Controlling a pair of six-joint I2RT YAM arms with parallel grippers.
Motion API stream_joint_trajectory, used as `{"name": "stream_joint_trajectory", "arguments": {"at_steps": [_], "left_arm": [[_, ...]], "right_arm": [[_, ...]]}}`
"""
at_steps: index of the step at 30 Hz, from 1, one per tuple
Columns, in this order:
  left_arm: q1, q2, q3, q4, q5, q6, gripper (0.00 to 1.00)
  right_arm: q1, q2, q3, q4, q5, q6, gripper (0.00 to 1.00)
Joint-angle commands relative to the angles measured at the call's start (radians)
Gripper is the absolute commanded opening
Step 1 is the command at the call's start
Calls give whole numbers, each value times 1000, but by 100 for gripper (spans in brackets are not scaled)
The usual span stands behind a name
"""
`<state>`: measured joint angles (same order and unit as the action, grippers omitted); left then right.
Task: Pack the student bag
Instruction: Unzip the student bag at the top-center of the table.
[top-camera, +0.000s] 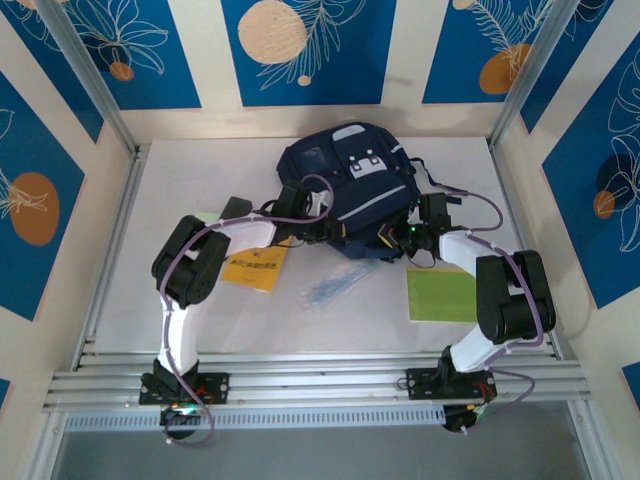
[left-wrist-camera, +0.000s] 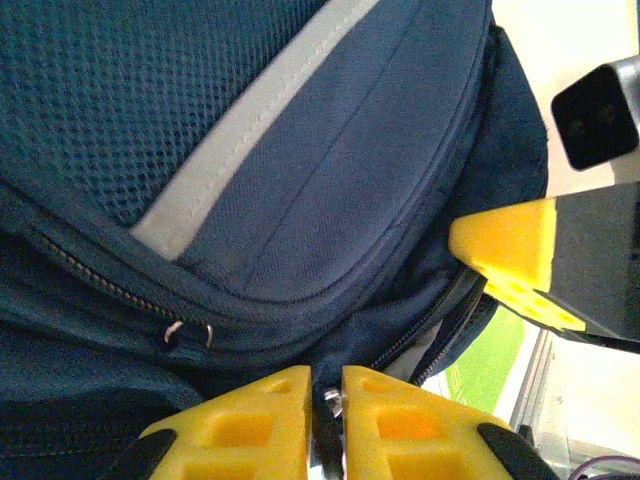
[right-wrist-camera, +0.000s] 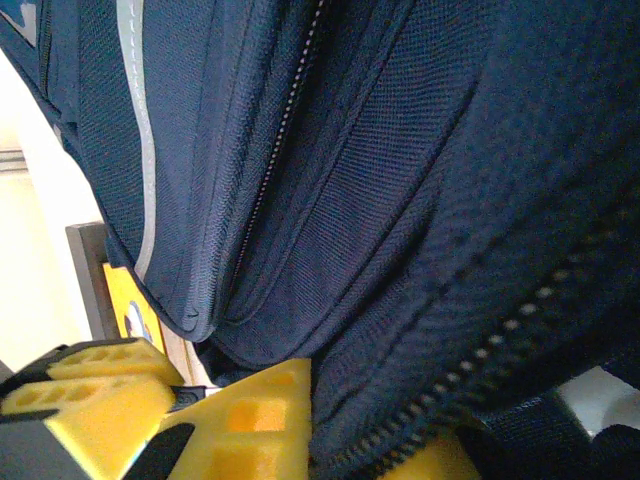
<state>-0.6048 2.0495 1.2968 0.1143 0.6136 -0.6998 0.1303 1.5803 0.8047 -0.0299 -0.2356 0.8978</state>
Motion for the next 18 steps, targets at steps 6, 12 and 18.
{"name": "stream_joint_trajectory", "arguments": {"at_steps": [6, 12, 18], "left_arm": [[-25, 27, 9, -14, 17, 24, 22], [-22, 28, 25, -17, -30, 33, 0], [36, -19, -43, -58, -74, 73, 0]], "right_arm": [[-3, -23, 1, 53, -24, 2, 0], [-6, -29, 0, 48, -23, 0, 0], [-22, -39, -9, 44, -22, -3, 0]]}}
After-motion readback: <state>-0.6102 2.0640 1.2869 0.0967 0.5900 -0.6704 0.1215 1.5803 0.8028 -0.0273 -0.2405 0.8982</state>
